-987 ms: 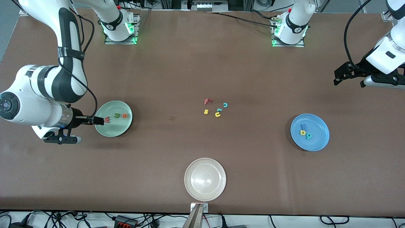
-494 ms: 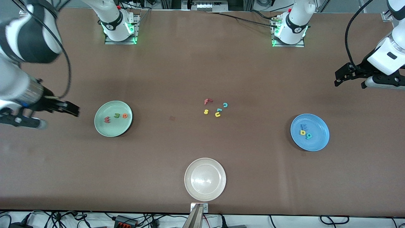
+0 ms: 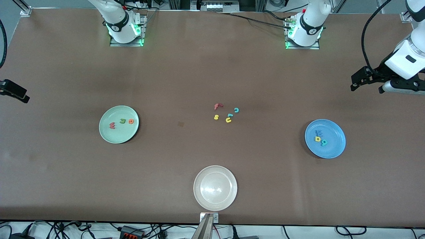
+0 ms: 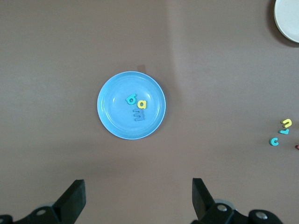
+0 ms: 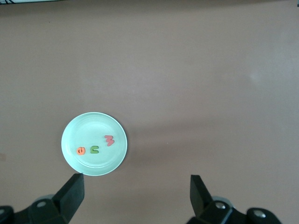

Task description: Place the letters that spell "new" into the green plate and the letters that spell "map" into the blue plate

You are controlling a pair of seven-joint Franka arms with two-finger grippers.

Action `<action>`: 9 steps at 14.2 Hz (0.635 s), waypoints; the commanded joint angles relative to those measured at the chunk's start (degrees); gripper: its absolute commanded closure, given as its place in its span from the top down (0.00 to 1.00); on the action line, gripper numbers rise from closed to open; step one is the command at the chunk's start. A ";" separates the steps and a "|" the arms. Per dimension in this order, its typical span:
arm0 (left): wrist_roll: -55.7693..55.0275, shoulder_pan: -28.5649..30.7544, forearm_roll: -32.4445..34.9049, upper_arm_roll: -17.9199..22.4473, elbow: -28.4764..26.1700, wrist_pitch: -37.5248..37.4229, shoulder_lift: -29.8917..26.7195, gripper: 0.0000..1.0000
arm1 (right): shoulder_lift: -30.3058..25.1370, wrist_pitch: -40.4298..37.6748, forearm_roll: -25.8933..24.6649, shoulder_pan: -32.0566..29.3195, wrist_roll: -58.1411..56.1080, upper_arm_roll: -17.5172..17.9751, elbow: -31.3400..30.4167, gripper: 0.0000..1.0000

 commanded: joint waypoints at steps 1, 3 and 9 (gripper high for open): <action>0.02 0.68 -0.16 -0.71 1.83 -1.26 0.89 1.00 | -0.17 -0.90 0.01 2.83 -1.24 -2.58 -0.05 1.00; -0.06 0.68 -0.25 -0.71 1.83 -1.26 0.89 1.00 | -0.25 -1.86 0.01 2.83 -1.24 -2.50 -1.01 1.00; -0.06 0.68 -0.16 -0.71 1.83 -1.26 0.89 1.00 | -4.64 0.41 0.09 3.27 -0.45 -1.71 -7.60 1.00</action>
